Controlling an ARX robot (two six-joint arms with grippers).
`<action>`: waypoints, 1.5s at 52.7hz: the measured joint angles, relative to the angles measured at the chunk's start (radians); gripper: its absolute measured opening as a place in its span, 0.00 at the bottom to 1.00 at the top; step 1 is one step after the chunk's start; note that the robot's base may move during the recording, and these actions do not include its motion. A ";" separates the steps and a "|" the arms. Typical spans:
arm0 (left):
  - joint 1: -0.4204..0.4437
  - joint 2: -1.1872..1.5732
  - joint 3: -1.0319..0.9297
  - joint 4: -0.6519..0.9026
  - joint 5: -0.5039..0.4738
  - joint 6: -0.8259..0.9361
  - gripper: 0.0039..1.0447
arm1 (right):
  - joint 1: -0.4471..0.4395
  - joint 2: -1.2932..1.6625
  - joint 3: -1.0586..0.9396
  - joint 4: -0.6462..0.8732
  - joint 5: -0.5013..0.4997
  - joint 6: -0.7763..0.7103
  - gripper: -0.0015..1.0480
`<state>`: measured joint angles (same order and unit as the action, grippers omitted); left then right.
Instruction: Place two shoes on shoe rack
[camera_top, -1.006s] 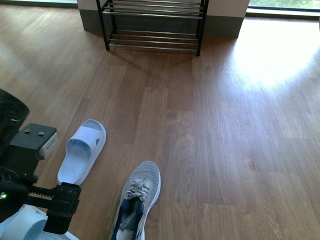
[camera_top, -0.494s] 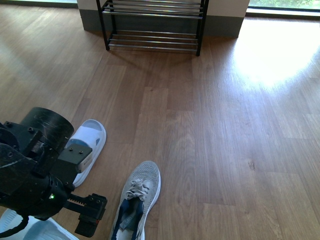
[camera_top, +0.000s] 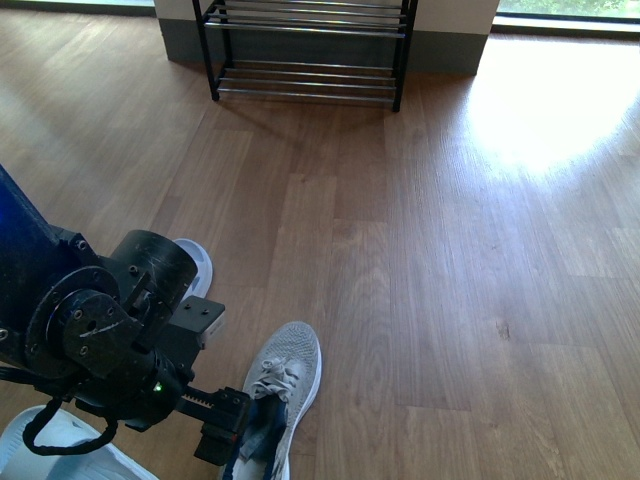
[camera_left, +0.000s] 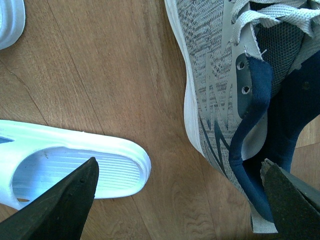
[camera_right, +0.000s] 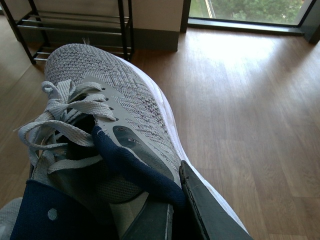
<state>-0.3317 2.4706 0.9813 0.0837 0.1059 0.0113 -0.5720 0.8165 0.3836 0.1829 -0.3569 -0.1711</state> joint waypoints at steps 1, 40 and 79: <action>-0.001 0.002 0.002 -0.001 0.000 0.000 0.91 | 0.000 0.000 0.000 0.000 0.000 0.000 0.01; -0.055 0.208 0.170 0.035 0.009 0.019 0.91 | 0.000 0.000 0.000 0.000 0.000 0.000 0.01; -0.062 0.315 0.224 0.178 -0.106 -0.008 0.45 | 0.000 0.000 0.000 0.000 0.000 0.000 0.01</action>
<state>-0.3939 2.7853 1.2053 0.2619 -0.0006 0.0032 -0.5716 0.8165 0.3836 0.1829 -0.3569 -0.1707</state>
